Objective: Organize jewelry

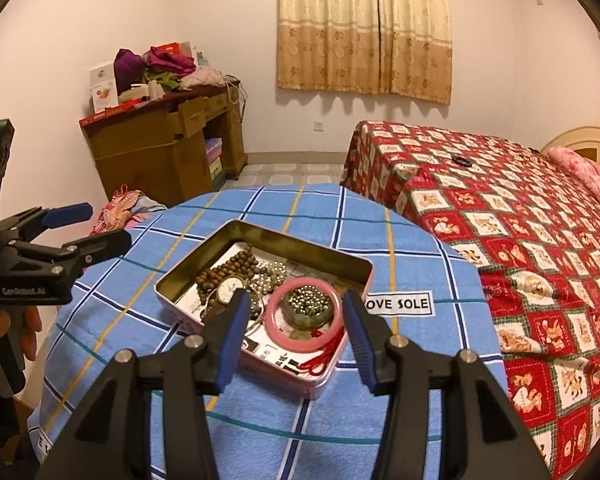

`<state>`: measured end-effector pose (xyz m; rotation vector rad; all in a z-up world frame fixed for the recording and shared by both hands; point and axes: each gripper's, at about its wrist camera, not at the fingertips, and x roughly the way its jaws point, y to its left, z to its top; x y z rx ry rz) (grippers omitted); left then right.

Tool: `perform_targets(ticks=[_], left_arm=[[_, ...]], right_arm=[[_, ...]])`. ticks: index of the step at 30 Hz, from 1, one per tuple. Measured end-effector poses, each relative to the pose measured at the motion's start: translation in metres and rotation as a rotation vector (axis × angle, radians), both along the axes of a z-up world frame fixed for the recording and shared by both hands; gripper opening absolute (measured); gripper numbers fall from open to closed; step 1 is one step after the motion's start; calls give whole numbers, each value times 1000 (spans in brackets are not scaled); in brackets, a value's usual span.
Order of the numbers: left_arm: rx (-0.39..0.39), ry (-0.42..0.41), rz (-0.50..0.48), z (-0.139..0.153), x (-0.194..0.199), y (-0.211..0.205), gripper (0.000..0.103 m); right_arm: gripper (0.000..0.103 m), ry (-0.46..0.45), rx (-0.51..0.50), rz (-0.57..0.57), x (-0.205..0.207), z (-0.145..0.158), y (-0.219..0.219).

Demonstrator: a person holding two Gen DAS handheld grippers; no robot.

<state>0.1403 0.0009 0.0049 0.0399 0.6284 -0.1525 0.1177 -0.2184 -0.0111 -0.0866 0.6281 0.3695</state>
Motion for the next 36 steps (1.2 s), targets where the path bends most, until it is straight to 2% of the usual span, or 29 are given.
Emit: perform_targets(ticks=[6, 13, 17, 23, 29, 36], left_arm=[[22, -15, 25, 1, -3, 1, 101], [-3, -26, 56, 3, -5, 5, 101], [-38, -8, 55, 2, -3, 8, 101], [-52, -2, 62, 0, -2, 11, 101], [-6, -14, 91, -4, -2, 9, 101], [1, -27, 76, -8, -7, 7, 101]], right_arm=[[52, -1, -1, 3, -1, -1, 1], [52, -2, 0, 4, -2, 0, 1], [52, -1, -1, 5, -2, -1, 1], [52, -3, -5, 9, -3, 0, 2], [52, 1, -9, 17, -2, -2, 5], [52, 12, -10, 21, 0, -8, 4]])
